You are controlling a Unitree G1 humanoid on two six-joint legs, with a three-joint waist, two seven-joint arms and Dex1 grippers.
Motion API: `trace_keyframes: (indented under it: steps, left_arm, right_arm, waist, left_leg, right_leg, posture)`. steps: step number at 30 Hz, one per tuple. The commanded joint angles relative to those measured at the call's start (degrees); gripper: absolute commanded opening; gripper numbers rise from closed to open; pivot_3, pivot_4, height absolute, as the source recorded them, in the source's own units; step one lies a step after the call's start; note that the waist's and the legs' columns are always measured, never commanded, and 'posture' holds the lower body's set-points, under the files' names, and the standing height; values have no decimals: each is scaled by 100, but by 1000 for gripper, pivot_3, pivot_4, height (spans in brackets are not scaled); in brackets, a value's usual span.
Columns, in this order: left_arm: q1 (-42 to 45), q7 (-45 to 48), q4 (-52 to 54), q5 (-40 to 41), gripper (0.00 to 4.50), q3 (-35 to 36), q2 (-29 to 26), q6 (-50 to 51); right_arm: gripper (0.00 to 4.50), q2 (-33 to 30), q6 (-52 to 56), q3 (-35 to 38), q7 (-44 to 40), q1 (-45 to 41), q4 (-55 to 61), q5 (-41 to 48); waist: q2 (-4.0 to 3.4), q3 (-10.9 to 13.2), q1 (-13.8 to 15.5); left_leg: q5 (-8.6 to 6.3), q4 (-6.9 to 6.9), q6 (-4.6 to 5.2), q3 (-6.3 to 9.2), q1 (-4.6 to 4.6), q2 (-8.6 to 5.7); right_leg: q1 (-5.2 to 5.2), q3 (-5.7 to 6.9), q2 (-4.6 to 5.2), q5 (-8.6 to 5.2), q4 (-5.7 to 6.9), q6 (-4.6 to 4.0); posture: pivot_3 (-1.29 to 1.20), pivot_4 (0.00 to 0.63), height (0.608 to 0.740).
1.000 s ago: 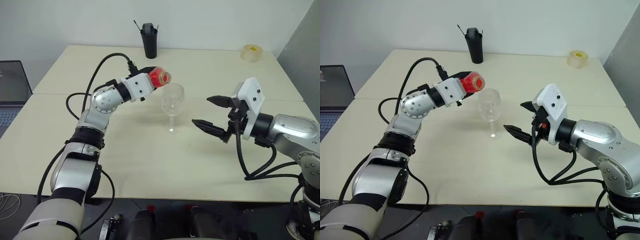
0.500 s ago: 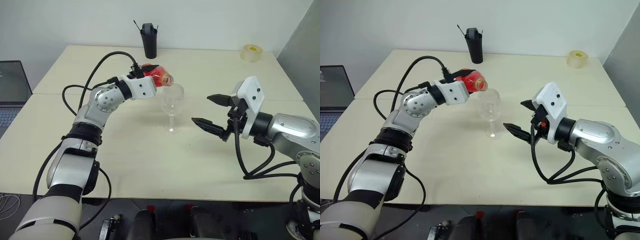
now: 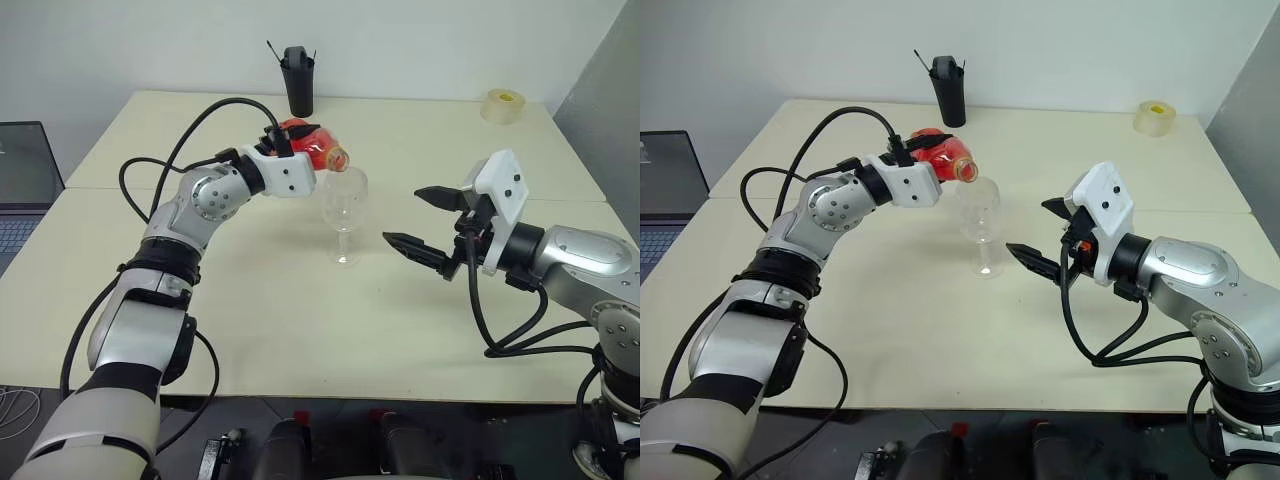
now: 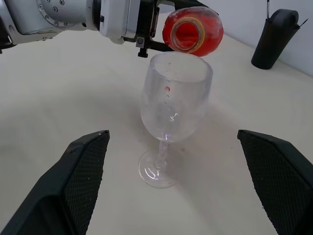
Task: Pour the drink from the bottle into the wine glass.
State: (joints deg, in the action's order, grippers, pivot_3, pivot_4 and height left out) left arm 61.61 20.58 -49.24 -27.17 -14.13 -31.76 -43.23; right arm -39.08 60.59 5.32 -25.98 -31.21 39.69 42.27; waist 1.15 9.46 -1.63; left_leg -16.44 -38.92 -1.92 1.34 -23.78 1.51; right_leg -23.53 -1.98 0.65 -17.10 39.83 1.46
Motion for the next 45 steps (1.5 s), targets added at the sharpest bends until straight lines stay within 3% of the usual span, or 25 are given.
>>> trace_keyframes:
  steps: [1, 45]
  left_arm:
    - [324, -262, 115, -25, 1654, 57, -120, -132]
    - [471, -848, 74, -666, 1653, -292, -418, -259]
  right_arm:
    - [4500, -2, -48, 67, 12, -135, 72, 86]
    - [4500, 32, -92, -16, -55, -217, -76, 37]
  waist:
    - [0, 0, 0]
    - [0, 0, -1]
  left_leg:
    - [0, 0, 0, 0, 0, 0]
    - [1, -3, -1, -2, 0, 0]
  right_leg:
    - [0, 0, 0, 0, 1, 0]
    - [-4, 0, 2, 0, 8, 0]
  posture:
    - [0, 150, 740]
    - [0, 150, 740]
